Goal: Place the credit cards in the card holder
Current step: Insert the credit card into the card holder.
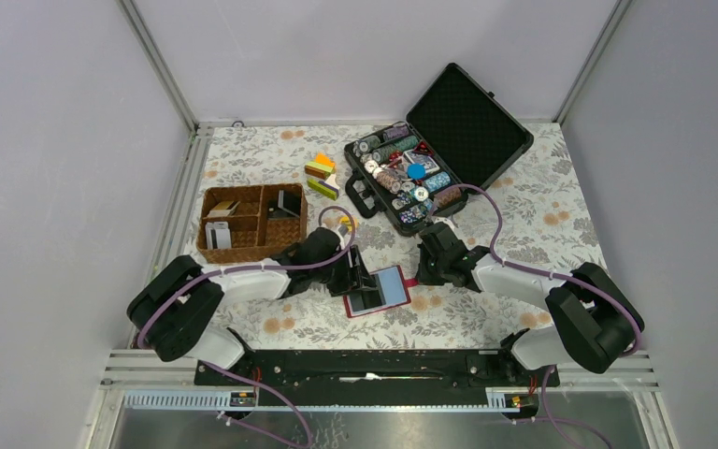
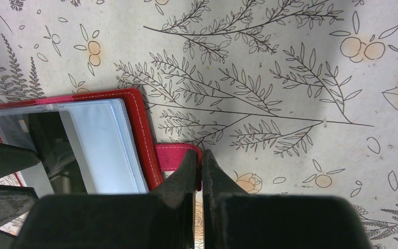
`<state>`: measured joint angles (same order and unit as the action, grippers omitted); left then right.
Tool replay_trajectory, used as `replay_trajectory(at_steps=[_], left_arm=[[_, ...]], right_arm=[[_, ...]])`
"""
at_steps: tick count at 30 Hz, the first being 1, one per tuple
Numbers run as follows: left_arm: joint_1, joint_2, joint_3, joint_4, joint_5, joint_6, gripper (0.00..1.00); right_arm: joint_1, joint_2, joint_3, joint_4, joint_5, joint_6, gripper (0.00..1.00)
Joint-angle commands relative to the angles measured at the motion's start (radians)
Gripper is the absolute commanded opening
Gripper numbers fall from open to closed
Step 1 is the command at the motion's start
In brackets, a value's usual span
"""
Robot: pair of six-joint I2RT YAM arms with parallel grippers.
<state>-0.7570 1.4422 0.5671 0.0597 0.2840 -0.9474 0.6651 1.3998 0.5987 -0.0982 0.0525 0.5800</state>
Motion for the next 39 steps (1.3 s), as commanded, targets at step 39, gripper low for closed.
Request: replay_trajectory(at_steps=[39], left_arm=[[-0.086,0.154,0.076,0.384,-0.016,-0.139,0.53]], right_arm=[[-0.006,0.015,0.004,-0.086,0.036,-0.027,0.0]])
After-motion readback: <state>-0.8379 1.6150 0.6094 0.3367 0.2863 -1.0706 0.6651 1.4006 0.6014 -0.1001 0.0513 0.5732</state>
